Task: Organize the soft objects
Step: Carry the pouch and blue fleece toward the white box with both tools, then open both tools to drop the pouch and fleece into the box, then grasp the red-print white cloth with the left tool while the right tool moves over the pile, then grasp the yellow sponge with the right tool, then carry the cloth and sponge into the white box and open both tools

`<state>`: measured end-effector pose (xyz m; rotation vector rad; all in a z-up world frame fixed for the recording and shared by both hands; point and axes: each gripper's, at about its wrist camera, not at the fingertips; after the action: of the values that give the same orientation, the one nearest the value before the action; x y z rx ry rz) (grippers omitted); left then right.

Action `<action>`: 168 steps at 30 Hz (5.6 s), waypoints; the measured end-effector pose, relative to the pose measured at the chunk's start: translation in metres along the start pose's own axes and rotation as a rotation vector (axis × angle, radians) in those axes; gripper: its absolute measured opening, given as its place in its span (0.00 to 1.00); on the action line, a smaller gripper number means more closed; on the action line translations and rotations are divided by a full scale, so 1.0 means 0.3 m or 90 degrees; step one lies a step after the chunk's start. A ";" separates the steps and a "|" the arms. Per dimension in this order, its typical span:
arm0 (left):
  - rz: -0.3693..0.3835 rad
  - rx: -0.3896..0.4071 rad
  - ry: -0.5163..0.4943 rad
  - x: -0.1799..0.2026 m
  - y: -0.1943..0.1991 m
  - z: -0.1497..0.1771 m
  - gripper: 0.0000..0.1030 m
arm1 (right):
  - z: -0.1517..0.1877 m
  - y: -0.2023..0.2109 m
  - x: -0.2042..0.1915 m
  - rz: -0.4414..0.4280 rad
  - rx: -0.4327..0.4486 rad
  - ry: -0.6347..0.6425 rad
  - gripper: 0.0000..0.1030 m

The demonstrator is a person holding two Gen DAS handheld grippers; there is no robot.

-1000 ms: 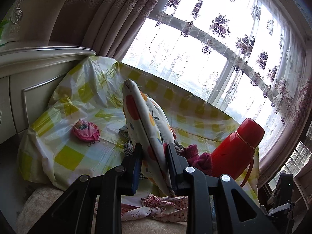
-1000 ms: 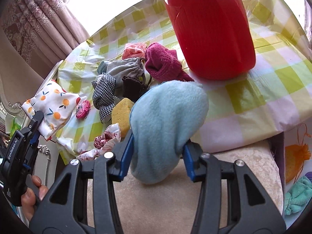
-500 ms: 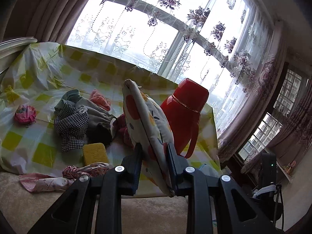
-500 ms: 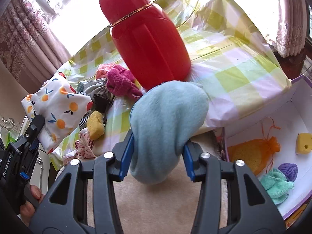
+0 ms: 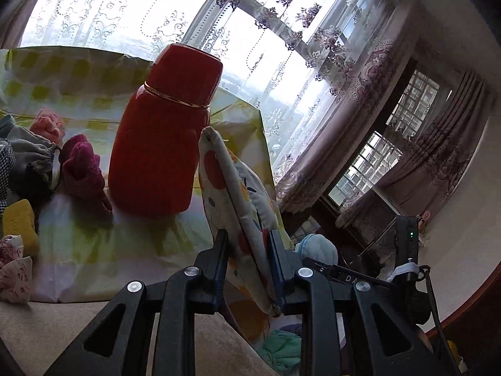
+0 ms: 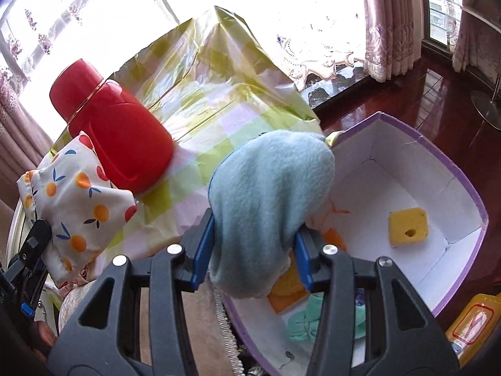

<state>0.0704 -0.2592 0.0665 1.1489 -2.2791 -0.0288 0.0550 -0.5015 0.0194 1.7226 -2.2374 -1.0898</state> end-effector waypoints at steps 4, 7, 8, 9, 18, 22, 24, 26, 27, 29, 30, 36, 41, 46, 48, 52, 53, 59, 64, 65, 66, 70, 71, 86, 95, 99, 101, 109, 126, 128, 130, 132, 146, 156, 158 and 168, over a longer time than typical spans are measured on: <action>0.035 -0.044 -0.004 0.069 -0.087 0.026 0.26 | -0.051 -0.006 0.091 0.036 0.018 -0.015 0.48; 0.056 -0.079 0.001 0.112 -0.160 0.039 0.26 | -0.091 -0.006 0.149 0.056 0.033 -0.028 0.48; 0.065 -0.090 0.004 0.125 -0.184 0.047 0.26 | -0.103 -0.008 0.165 0.062 0.037 -0.030 0.48; 0.074 -0.101 0.005 0.139 -0.207 0.055 0.26 | -0.115 -0.013 0.179 0.068 0.041 -0.033 0.48; 0.136 -0.227 0.027 0.226 -0.420 0.150 0.55 | -0.195 -0.018 0.271 0.108 0.065 -0.044 0.52; 0.099 -0.241 0.038 0.189 -0.445 0.169 0.61 | -0.218 -0.024 0.289 0.127 0.081 -0.032 0.62; 0.083 -0.227 0.030 0.178 -0.435 0.158 0.61 | -0.222 -0.027 0.300 0.135 0.087 -0.028 0.64; 0.075 -0.217 0.017 0.171 -0.419 0.146 0.61 | -0.221 -0.037 0.309 0.140 0.084 -0.030 0.65; 0.071 -0.211 0.011 0.171 -0.415 0.139 0.61 | -0.221 -0.047 0.315 0.139 0.079 -0.033 0.65; 0.056 -0.199 -0.001 0.171 -0.400 0.126 0.62 | -0.218 -0.054 0.320 0.141 0.074 -0.038 0.65; 0.042 -0.197 -0.012 0.172 -0.392 0.120 0.64 | -0.217 -0.053 0.322 0.141 0.074 -0.039 0.66; -0.061 -0.148 -0.117 0.202 -0.347 0.088 0.74 | -0.209 -0.042 0.304 0.143 0.075 -0.028 0.72; -0.084 -0.104 -0.184 0.203 -0.291 0.060 0.75 | -0.193 -0.029 0.245 0.144 0.086 0.010 0.75; -0.075 -0.083 -0.172 0.138 -0.215 0.023 0.75 | -0.158 -0.020 0.129 0.131 0.098 0.093 0.76; -0.082 -0.071 -0.193 0.122 -0.180 0.010 0.75 | -0.137 -0.025 0.080 0.115 0.088 0.116 0.76; -0.096 -0.060 -0.221 0.092 -0.120 -0.006 0.75 | -0.082 -0.048 -0.018 0.054 0.050 0.146 0.76; -0.100 -0.061 -0.218 0.080 -0.109 -0.009 0.75 | -0.066 -0.054 -0.040 0.034 0.037 0.146 0.76; -0.137 -0.067 -0.165 -0.043 -0.030 -0.024 0.74 | 0.005 -0.074 -0.181 -0.022 -0.003 0.174 0.76; -0.190 -0.046 -0.107 -0.161 0.076 -0.044 0.74 | 0.062 -0.081 -0.292 -0.071 -0.031 0.202 0.76; -0.203 -0.042 -0.092 -0.189 0.102 -0.048 0.74 | 0.073 -0.080 -0.311 -0.082 -0.038 0.206 0.76; -0.216 -0.037 -0.078 -0.215 0.127 -0.052 0.74 | 0.084 -0.083 -0.333 -0.091 -0.045 0.212 0.76; -0.269 -0.026 -0.036 -0.320 0.221 -0.065 0.74 | 0.122 -0.097 -0.413 -0.118 -0.066 0.236 0.76; -0.284 -0.025 -0.026 -0.350 0.241 -0.064 0.74 | 0.131 -0.101 -0.430 -0.123 -0.073 0.241 0.76; -0.383 -0.093 0.146 -0.709 0.334 -0.053 0.60 | 0.220 -0.172 -0.665 -0.186 -0.129 0.292 0.76; -0.341 -0.185 0.149 -0.765 0.229 -0.015 0.40 | 0.255 -0.238 -0.759 -0.189 -0.146 0.314 0.76; -0.329 -0.173 0.156 -0.771 0.233 -0.011 0.32 | 0.272 -0.258 -0.808 -0.199 -0.150 0.326 0.76; -0.333 -0.147 0.163 -0.773 0.255 -0.017 0.30 | 0.284 -0.263 -0.838 -0.208 -0.151 0.334 0.76; -0.380 -0.018 0.223 -0.803 0.394 -0.034 0.29 | 0.342 -0.270 -0.959 -0.249 -0.157 0.373 0.76; -0.422 0.051 0.250 -0.816 0.469 -0.047 0.29 | 0.457 -0.342 -1.184 -0.255 -0.170 0.465 0.76; -0.424 0.050 0.246 -0.813 0.467 -0.049 0.29 | 0.468 -0.362 -1.194 -0.245 -0.177 0.473 0.75; -0.427 0.048 0.240 -0.810 0.462 -0.051 0.29 | 0.477 -0.378 -1.198 -0.240 -0.186 0.477 0.62; -0.431 0.047 0.233 -0.803 0.459 -0.054 0.29 | 0.476 -0.379 -1.195 -0.241 -0.187 0.477 0.52; -0.446 0.030 0.150 -0.701 0.419 -0.085 0.29 | 0.387 -0.293 -1.067 -0.269 -0.149 0.391 0.50; -0.395 -0.002 0.093 -0.548 0.308 -0.078 0.29 | 0.280 -0.222 -0.856 -0.250 -0.121 0.302 0.50; -0.377 -0.005 0.082 -0.507 0.280 -0.074 0.29 | 0.254 -0.209 -0.808 -0.242 -0.115 0.287 0.50; -0.260 -0.048 0.028 -0.287 0.099 -0.041 0.29 | 0.136 -0.130 -0.499 -0.162 -0.079 0.218 0.50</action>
<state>0.0945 -0.1736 0.0427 1.5376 -1.9538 -0.2420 0.1180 -0.3547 0.0147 2.0010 -1.7499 -0.8720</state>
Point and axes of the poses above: each gripper's, at about its wrist camera, not at the fingertips, and y roughly against the way its jaws point, x to its right, z to its underside, and after that the axes turned 14 degrees about x, right-handed
